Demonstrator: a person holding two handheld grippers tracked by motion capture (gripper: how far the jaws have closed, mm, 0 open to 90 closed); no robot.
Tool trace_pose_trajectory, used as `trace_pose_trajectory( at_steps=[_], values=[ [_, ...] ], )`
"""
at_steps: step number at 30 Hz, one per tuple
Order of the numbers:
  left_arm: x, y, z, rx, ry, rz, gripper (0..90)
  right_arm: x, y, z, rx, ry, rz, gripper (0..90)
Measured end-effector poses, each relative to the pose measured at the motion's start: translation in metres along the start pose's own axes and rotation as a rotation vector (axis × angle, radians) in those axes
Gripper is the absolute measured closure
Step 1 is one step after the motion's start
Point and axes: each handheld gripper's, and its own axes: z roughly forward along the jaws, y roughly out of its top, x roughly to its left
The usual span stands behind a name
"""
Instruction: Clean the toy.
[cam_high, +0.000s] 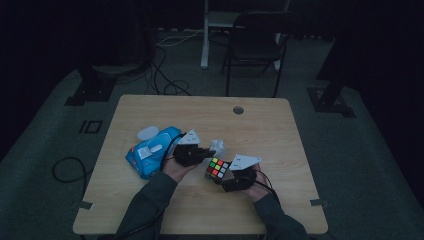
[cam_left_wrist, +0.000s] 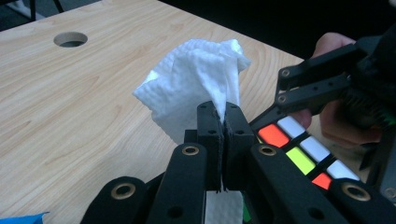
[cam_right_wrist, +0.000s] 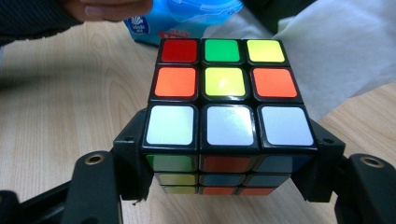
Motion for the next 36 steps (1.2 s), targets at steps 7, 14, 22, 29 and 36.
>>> trace_pose_trajectory(
  at_steps=[7, 14, 22, 29, 36],
  values=[
    [-0.004, 0.007, -0.001, -0.014, -0.015, 0.01, 88.5, 0.003, -0.001, 0.006, 0.017, 0.012, -0.014, 34.7],
    [-0.007, 0.013, 0.008, -0.001, -0.038, 0.019, 88.5, 0.007, -0.001, 0.01, 0.026, 0.023, -0.03, 34.7],
    [-0.005, 0.01, 0.016, 0.041, -0.053, 0.0, 88.5, 0.007, -0.001, 0.008, 0.022, 0.009, -0.042, 34.7],
    [-0.005, 0.007, 0.019, 0.059, -0.07, -0.009, 88.4, 0.008, -0.001, 0.009, 0.029, 0.0, -0.049, 34.7],
    [-0.003, 0.007, 0.021, 0.084, -0.068, -0.016, 88.5, 0.007, 0.0, 0.007, 0.029, -0.005, -0.051, 34.6]
  ],
)
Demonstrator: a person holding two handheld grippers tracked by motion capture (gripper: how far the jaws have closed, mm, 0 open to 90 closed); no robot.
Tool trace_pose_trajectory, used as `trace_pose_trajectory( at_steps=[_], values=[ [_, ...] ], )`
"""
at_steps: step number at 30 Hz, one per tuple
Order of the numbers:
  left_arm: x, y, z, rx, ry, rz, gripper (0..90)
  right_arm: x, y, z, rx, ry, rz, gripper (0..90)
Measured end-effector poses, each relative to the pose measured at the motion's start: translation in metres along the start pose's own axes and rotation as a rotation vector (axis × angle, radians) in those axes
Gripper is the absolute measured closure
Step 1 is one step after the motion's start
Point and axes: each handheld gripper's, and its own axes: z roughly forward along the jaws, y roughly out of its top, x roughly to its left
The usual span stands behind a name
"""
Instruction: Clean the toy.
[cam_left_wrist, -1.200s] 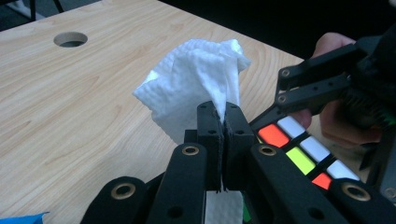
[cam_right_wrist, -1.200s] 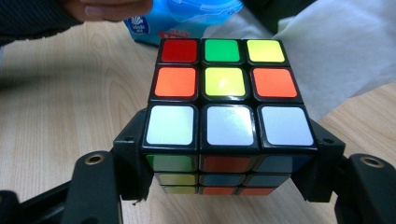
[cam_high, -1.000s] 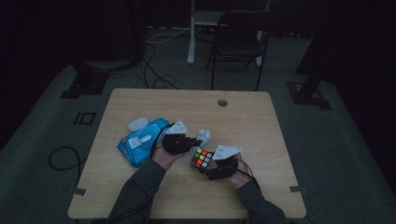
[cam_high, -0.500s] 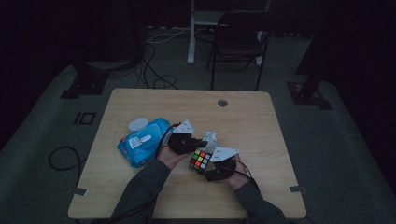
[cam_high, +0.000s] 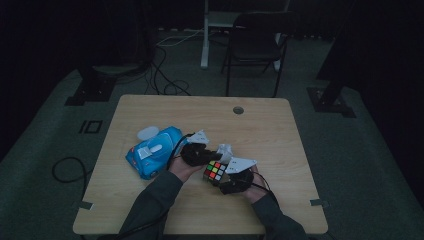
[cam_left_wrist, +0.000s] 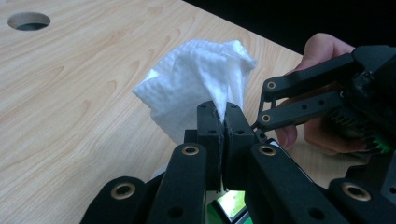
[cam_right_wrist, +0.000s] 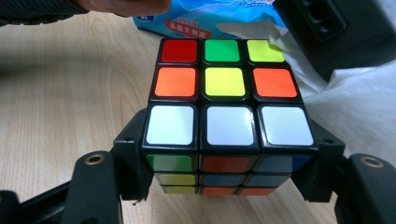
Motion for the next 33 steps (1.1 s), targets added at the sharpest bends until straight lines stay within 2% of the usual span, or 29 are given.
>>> trace_pose_trajectory(
  at_steps=[3, 10, 22, 29, 33],
  values=[
    [0.003, -0.002, 0.0, 0.01, -0.007, -0.008, 88.5, 0.0, 0.0, 0.0, -0.003, -0.002, -0.006, 34.7],
    [0.012, -0.005, -0.001, -0.006, -0.102, -0.043, 88.5, 0.002, 0.002, -0.002, -0.008, 0.006, -0.023, 34.6],
    [0.013, -0.005, -0.004, -0.049, -0.194, -0.057, 88.5, 0.004, 0.003, -0.003, -0.023, 0.015, -0.036, 34.6],
    [0.014, -0.004, -0.005, -0.045, -0.203, -0.054, 88.5, 0.004, 0.003, -0.004, -0.031, 0.016, -0.041, 34.7],
    [0.017, -0.006, -0.006, -0.034, -0.188, -0.058, 88.5, 0.004, 0.004, -0.005, -0.032, 0.015, -0.042, 34.6]
  ],
)
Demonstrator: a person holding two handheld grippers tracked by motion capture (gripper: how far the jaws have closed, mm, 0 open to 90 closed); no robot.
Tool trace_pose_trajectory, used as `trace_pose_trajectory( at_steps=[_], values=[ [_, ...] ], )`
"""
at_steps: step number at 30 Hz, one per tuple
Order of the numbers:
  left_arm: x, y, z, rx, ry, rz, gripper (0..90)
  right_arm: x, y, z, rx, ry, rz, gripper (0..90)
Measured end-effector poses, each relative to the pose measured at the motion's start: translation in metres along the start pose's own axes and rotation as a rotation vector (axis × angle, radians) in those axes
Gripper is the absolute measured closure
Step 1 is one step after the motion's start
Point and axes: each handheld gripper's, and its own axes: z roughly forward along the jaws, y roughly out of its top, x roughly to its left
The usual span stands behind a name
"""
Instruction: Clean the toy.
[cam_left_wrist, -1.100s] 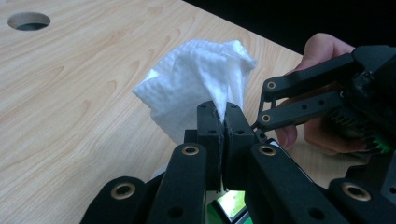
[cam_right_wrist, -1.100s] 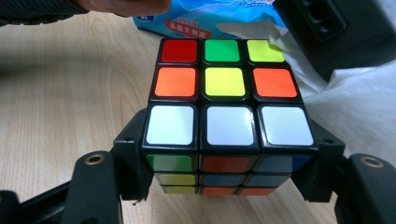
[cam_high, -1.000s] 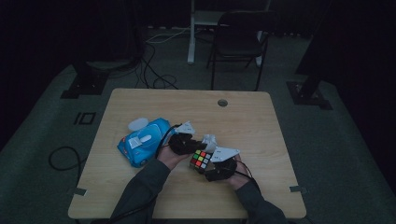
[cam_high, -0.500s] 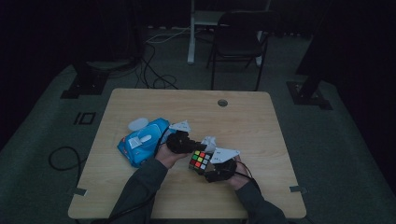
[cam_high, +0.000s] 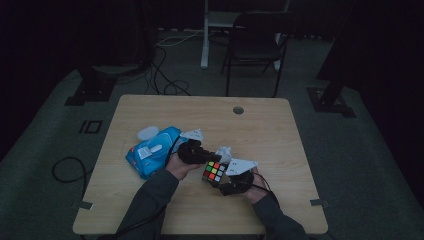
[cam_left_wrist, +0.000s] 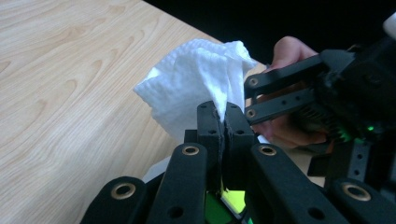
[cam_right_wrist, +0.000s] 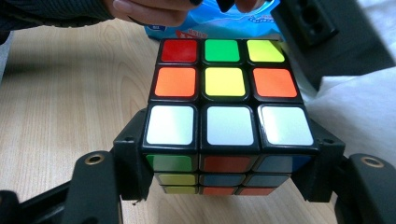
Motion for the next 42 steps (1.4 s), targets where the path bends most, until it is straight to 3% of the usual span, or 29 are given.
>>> trace_pose_trajectory(
  at_steps=[10, 21, 33, 42],
  values=[
    [0.004, -0.002, -0.001, 0.0, -0.001, -0.015, 88.5, 0.001, 0.001, -0.001, -0.004, 0.005, -0.01, 34.6],
    [0.0, 0.003, -0.003, -0.005, -0.05, -0.005, 88.4, 0.001, 0.0, -0.001, -0.003, 0.001, -0.013, 34.7],
    [0.009, -0.001, -0.008, -0.008, -0.097, -0.032, 88.5, 0.002, 0.003, -0.005, -0.019, 0.013, -0.036, 34.7],
    [0.016, -0.007, -0.009, 0.016, -0.108, -0.053, 88.5, 0.004, 0.004, -0.008, -0.03, 0.026, -0.055, 34.6]
  ],
)
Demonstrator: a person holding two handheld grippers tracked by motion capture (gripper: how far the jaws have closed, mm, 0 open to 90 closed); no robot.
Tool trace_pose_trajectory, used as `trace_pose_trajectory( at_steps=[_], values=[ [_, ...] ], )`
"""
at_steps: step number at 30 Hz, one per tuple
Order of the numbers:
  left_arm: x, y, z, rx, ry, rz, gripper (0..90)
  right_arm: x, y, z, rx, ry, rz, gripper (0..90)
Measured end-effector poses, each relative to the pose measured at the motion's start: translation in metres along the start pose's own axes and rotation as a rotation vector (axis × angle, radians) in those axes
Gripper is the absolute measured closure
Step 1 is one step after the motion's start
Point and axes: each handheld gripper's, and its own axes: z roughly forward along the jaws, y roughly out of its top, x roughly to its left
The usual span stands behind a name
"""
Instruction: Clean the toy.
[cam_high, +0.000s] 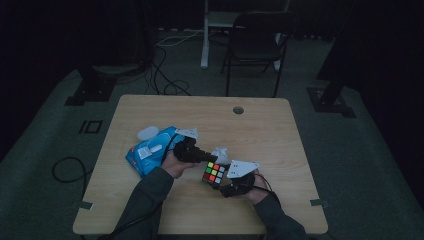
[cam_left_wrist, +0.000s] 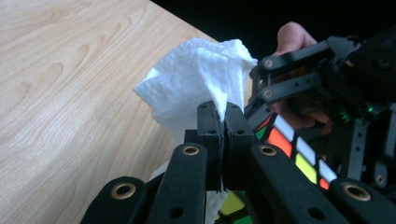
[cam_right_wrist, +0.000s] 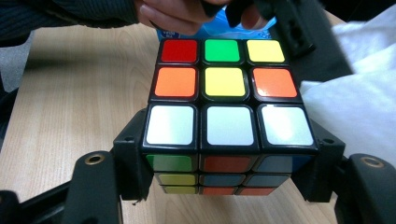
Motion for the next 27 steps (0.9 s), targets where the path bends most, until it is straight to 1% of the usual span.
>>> trace_pose_trajectory(
  at_steps=[6, 11, 12, 13, 15, 17, 21, 24, 27],
  values=[
    [0.001, -0.001, 0.0, 0.008, -0.013, -0.001, 88.5, 0.001, 0.0, 0.0, 0.001, 0.005, -0.011, 34.7],
    [-0.002, 0.001, -0.003, -0.004, -0.031, 0.008, 88.5, 0.001, -0.001, 0.001, 0.007, 0.014, -0.019, 34.7],
    [-0.003, 0.002, -0.004, -0.01, -0.047, 0.01, 88.5, 0.001, -0.001, 0.002, 0.01, 0.016, -0.016, 34.7],
    [-0.004, 0.003, -0.005, -0.016, -0.055, 0.016, 88.5, 0.001, -0.001, 0.003, 0.012, 0.013, -0.018, 34.7],
    [-0.007, 0.005, -0.007, -0.008, -0.056, 0.034, 88.5, 0.001, -0.002, 0.003, 0.016, 0.012, -0.015, 34.7],
    [-0.009, 0.008, -0.008, -0.007, -0.059, 0.043, 88.4, 0.001, -0.003, 0.003, 0.014, 0.014, -0.013, 34.6],
    [-0.009, 0.008, -0.01, -0.014, -0.075, 0.047, 88.4, 0.0, -0.003, 0.004, 0.019, 0.012, -0.014, 34.6],
    [-0.01, 0.008, -0.01, -0.013, -0.076, 0.049, 88.5, -0.001, -0.004, 0.004, 0.024, 0.006, -0.014, 34.7],
    [-0.008, 0.007, -0.01, -0.014, -0.076, 0.042, 88.5, -0.001, -0.004, 0.004, 0.026, 0.003, -0.015, 34.7]
  ],
)
